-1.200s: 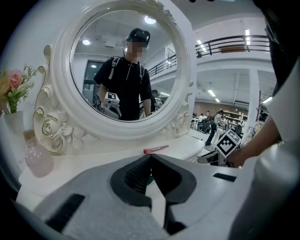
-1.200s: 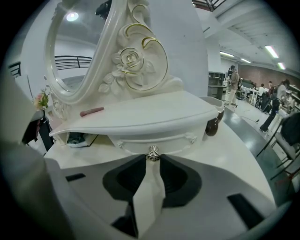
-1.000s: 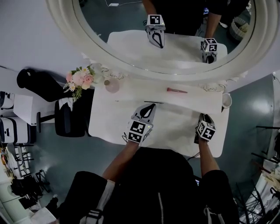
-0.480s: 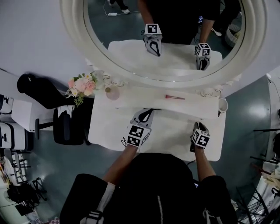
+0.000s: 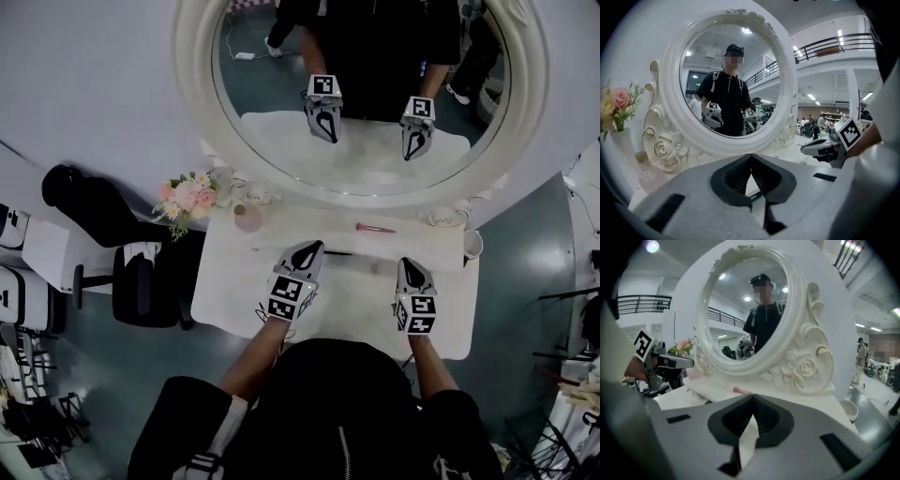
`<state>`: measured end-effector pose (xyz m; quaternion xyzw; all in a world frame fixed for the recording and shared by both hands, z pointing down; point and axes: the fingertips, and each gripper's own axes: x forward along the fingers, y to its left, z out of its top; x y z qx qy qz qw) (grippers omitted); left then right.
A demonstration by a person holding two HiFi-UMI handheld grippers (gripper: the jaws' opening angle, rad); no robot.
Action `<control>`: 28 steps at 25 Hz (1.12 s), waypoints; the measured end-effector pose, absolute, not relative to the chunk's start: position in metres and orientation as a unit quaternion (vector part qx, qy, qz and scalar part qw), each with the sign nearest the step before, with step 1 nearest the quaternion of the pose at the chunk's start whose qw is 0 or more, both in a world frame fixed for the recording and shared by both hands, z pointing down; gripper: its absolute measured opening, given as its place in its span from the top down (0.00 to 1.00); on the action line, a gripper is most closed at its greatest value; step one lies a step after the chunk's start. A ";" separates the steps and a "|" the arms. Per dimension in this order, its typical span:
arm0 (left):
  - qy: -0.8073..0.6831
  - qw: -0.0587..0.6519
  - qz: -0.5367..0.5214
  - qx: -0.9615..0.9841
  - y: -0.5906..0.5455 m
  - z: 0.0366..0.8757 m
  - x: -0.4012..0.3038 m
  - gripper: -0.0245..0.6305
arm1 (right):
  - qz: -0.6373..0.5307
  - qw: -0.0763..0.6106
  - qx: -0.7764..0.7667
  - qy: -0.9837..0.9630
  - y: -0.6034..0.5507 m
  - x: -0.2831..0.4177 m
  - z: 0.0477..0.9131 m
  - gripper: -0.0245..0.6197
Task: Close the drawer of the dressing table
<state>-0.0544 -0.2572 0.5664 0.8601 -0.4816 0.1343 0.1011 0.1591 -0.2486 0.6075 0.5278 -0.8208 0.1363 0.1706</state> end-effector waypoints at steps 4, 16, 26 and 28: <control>-0.484 0.084 0.125 0.862 -0.261 0.548 -0.062 0.95 | 0.094 0.127 0.510 -0.846 -0.257 0.139 0.551 0.96; -0.486 0.065 0.104 0.865 -0.264 0.525 -0.067 0.95 | 0.050 0.077 0.510 -0.855 -0.264 0.128 0.496 0.96; -0.484 0.070 0.102 0.866 -0.260 0.526 -0.066 0.95 | 0.054 0.077 0.510 -0.855 -0.258 0.128 0.499 0.96; -0.484 0.070 0.102 0.866 -0.260 0.526 -0.066 0.95 | 0.054 0.077 0.510 -0.855 -0.257 0.128 0.499 0.96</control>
